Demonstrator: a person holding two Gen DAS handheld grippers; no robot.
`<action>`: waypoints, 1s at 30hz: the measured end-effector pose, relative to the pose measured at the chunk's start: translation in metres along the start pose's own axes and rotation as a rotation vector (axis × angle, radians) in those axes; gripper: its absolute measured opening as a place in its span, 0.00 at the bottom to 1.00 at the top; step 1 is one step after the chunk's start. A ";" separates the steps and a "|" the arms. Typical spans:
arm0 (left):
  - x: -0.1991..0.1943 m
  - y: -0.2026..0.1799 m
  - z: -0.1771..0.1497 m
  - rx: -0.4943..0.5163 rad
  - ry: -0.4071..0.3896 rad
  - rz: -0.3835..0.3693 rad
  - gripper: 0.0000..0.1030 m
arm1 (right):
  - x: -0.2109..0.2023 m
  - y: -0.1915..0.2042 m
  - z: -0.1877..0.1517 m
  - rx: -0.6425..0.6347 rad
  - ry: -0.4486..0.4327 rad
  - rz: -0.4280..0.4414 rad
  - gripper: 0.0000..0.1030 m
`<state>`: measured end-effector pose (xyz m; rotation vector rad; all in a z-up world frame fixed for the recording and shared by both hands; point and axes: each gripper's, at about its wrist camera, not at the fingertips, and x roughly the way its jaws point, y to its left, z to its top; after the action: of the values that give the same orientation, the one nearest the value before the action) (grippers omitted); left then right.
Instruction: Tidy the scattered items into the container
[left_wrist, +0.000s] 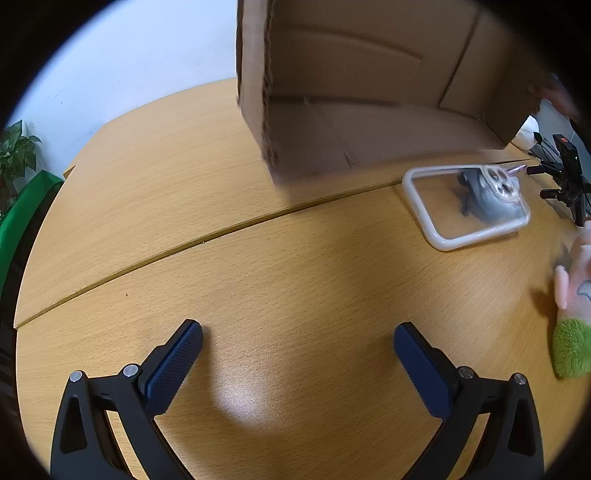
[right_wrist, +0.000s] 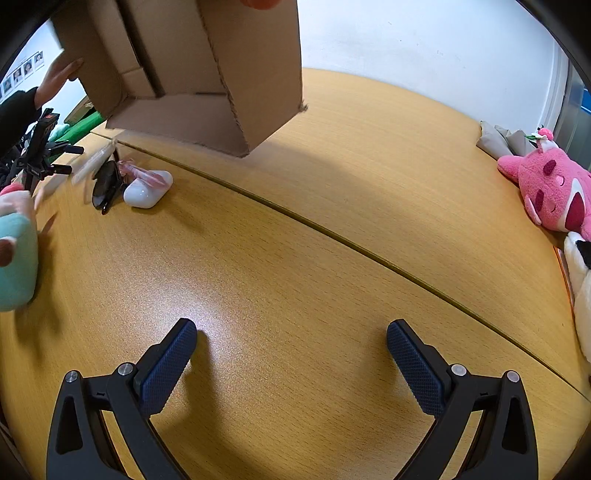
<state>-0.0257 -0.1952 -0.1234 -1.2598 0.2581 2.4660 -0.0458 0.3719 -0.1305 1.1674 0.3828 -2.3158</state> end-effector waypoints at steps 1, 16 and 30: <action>0.000 0.000 0.000 0.000 0.000 0.000 1.00 | 0.000 0.000 0.000 0.000 0.000 0.000 1.00; 0.001 0.001 0.000 0.000 0.000 0.000 1.00 | 0.000 -0.001 0.000 0.000 0.001 -0.001 1.00; 0.001 0.000 0.000 0.000 0.000 0.000 1.00 | -0.001 -0.003 0.000 0.000 0.001 0.000 1.00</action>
<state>-0.0268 -0.1953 -0.1242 -1.2602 0.2582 2.4660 -0.0473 0.3743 -0.1295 1.1683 0.3828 -2.3160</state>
